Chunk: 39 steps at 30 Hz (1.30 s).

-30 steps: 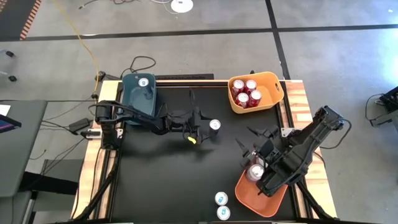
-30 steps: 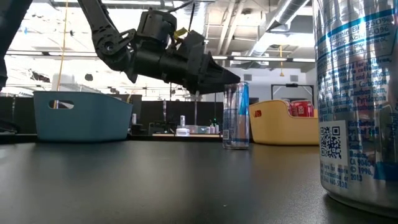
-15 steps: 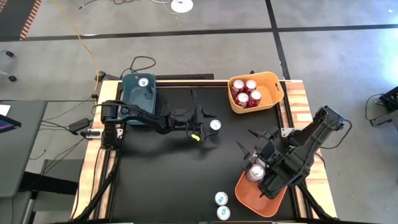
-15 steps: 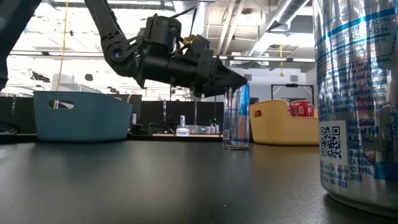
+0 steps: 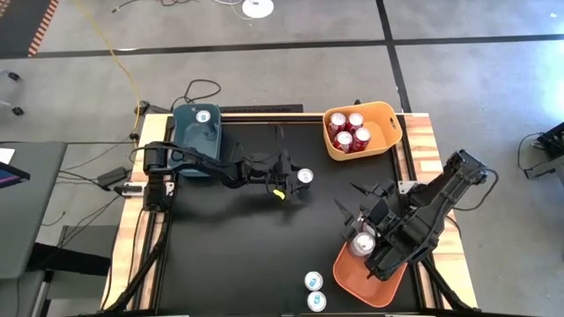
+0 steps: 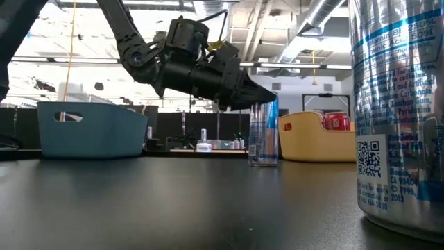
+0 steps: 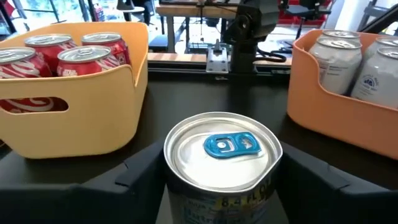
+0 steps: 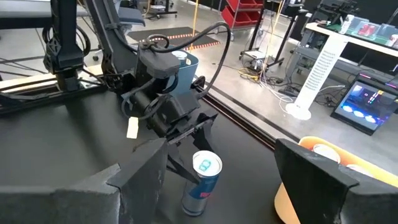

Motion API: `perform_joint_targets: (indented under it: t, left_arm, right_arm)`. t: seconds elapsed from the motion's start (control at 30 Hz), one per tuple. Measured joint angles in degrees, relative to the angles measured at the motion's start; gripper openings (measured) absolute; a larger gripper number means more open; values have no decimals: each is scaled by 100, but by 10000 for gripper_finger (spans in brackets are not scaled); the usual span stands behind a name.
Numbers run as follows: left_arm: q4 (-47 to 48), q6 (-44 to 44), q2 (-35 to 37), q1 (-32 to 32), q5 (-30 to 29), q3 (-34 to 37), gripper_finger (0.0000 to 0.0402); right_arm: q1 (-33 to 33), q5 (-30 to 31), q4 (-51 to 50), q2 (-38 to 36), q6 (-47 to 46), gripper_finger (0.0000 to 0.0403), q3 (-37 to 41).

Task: Sort soda cans
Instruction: Put the top blue soda can into the blue bin

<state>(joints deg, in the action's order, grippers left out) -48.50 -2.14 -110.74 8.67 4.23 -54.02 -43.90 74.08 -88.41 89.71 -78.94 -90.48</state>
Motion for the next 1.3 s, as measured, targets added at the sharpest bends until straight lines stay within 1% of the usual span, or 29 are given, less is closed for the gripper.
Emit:
perform_joint_targets:
  t: [0.13, 0.23, 0.3, 0.47, 0.53, 0.63, 0.87, 0.97, 1.1, 1.2, 1.3]
  left_arm:
    - [-2, 110, 35, -9, -22, 2, 246]
    - [242, 224, 302, -15, -112, 9, 245]
    - [655, 153, 704, -9, -346, 8, 244]
    - [2259, -492, 2002, 11, -1617, 2, 243]
    - [2763, -563, 2568, 49, -1843, 7, 243]
    - [3328, -576, 3439, 167, -2016, 20, 243]
    - [3461, -714, 5199, 740, -3011, 878, 242]
    - [3463, -632, 5755, 1113, -3165, 1349, 242]
    - [3366, -406, 6238, 1595, -3238, 1963, 242]
    - [3201, -255, 6413, 1934, -3461, 2368, 242]
    - [3145, -99, 6494, 2208, -3555, 2672, 242]
  right_arm:
    - [0, -2, 12, -2, 116, 314, 0]
    - [-1, -44, 15, -1, 141, 314, 0]
    - [-42, -55, 4, -2, 143, 314, 0]
    - [-248, -66, 16, -2, 141, 314, 0]
    - [-354, -66, 22, -1, 129, 314, 0]
    - [-499, -66, 57, -2, 99, 314, 0]
    - [-686, 14, 68, -2, 5, 314, 0]
    - [-674, 68, 61, -2, 3, 314, 0]
    - [-543, 82, 60, -2, -10, 314, 0]
    - [-411, 85, 63, -2, -14, 314, 0]
    - [-297, 84, 62, -2, -14, 314, 0]
